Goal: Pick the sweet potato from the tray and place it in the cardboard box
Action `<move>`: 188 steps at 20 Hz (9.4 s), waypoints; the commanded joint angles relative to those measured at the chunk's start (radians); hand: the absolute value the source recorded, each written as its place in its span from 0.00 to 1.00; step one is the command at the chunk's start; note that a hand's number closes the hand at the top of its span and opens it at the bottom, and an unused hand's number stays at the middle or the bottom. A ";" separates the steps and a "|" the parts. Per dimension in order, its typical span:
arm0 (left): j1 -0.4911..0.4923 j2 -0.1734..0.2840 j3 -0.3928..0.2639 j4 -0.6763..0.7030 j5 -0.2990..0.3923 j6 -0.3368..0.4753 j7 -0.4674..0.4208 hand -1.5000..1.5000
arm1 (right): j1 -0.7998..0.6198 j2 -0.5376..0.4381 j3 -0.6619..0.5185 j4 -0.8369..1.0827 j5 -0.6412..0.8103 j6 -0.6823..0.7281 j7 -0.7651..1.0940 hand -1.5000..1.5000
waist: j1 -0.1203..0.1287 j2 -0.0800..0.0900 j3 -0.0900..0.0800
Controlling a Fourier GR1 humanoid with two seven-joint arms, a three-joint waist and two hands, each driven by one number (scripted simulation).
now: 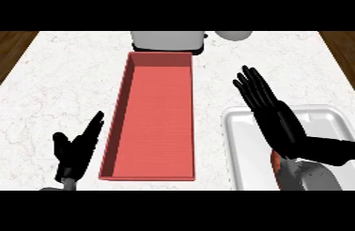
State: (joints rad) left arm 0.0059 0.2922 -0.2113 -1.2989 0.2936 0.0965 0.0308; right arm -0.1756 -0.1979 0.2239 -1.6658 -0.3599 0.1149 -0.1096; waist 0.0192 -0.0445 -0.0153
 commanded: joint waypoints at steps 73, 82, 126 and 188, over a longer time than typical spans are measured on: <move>0.023 -0.049 0.219 -0.255 -0.436 0.003 0.035 0.50 | 0.329 -0.197 -0.099 -0.161 0.935 0.395 0.565 0.00 | -0.019 0.044 0.015; -0.068 -0.084 0.255 -0.176 -0.467 -0.007 0.043 0.50 | 0.362 -0.172 -0.118 -0.111 1.023 0.375 0.458 0.00 | -0.023 0.044 0.015; -0.030 -0.104 0.270 -0.301 -0.489 -0.054 0.136 0.50 | 0.092 0.192 0.362 -0.737 1.727 0.225 0.963 1.00 | -0.005 0.043 0.015; 0.030 -0.125 0.308 -0.267 -0.509 -0.056 0.046 0.50 | -0.405 -0.056 -0.179 -0.032 1.019 -0.738 0.935 0.00 | -0.061 0.032 0.015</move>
State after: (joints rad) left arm 0.0244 0.1722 0.0919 -1.5743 -0.2092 0.0280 0.1003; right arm -0.6984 -0.1734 0.0909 -1.4826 0.6999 -0.6841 0.7748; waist -0.0277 -0.0104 0.0005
